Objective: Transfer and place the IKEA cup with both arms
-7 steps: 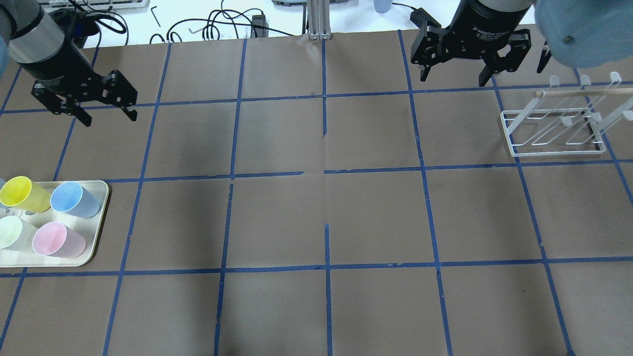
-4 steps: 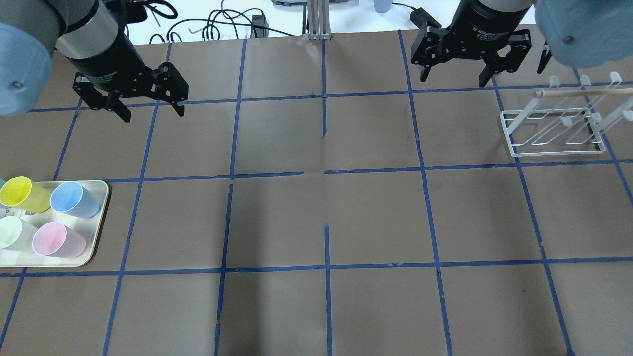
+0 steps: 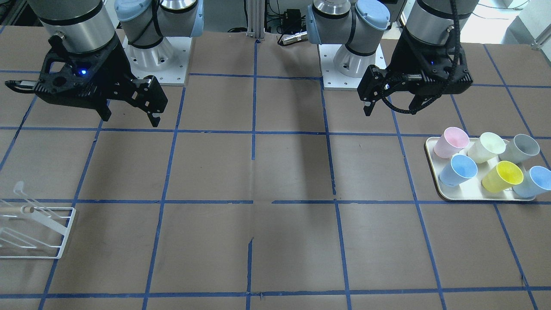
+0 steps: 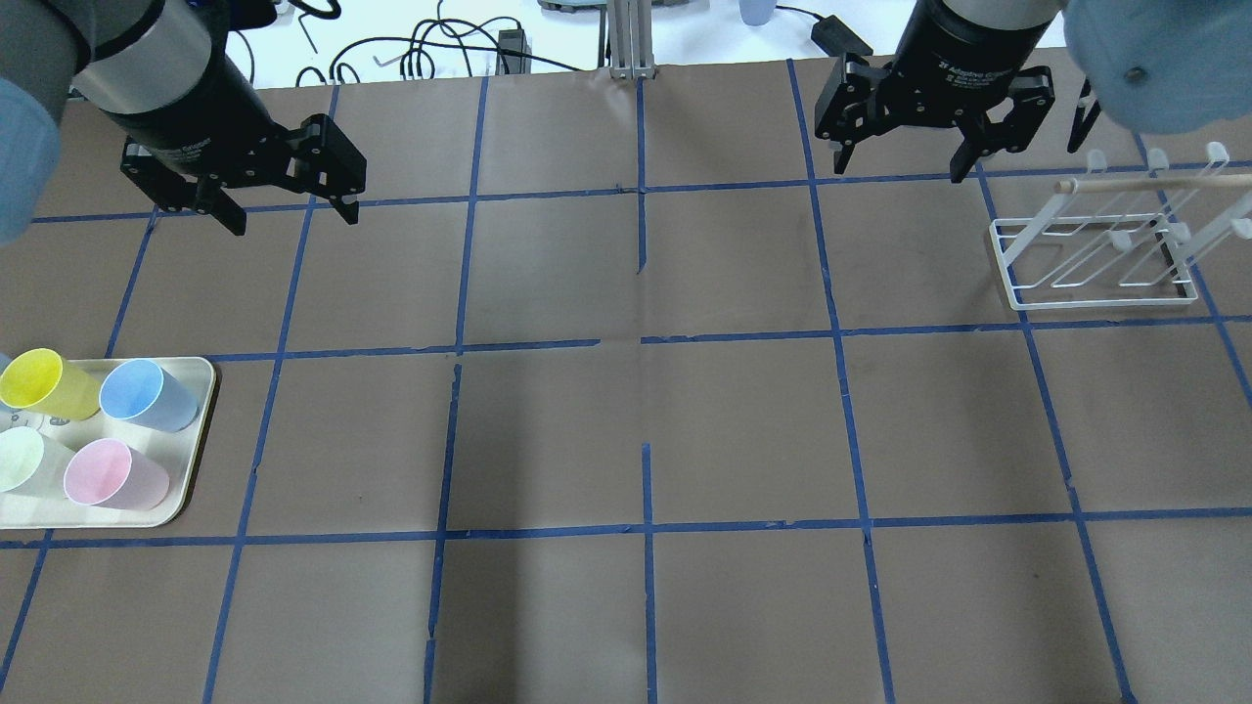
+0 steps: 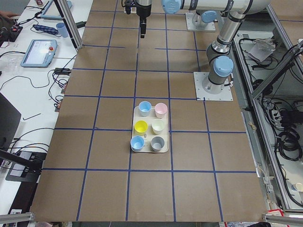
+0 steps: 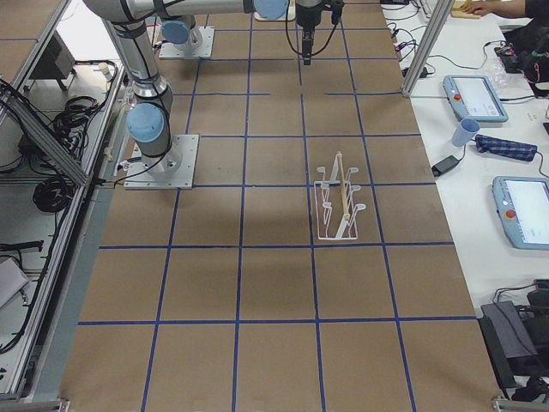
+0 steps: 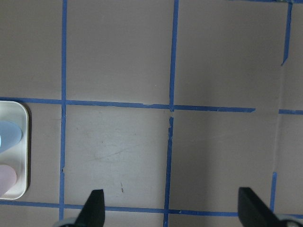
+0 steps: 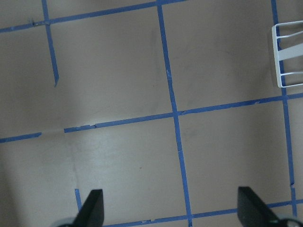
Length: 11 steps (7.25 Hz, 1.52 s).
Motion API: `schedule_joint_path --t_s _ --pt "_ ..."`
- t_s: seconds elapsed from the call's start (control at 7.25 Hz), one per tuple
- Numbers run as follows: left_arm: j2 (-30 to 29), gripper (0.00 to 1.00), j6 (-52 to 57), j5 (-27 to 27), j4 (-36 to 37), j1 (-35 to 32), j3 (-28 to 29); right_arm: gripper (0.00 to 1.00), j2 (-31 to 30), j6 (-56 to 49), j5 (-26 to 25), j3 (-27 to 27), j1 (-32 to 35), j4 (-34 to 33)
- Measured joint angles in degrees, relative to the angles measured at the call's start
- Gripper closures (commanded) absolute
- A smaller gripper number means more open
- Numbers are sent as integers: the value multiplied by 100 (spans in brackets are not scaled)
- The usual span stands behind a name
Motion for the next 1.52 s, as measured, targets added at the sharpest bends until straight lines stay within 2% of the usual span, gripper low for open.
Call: schedule_joint_path --t_s 0.69,1.52 --pt "-188 0 327 9 -620 32 457 0 -15 -313 12 -3 -1 119" --pt "-217 0 336 -8 -644 5 458 0 -16 -322 41 -3 -9 104"
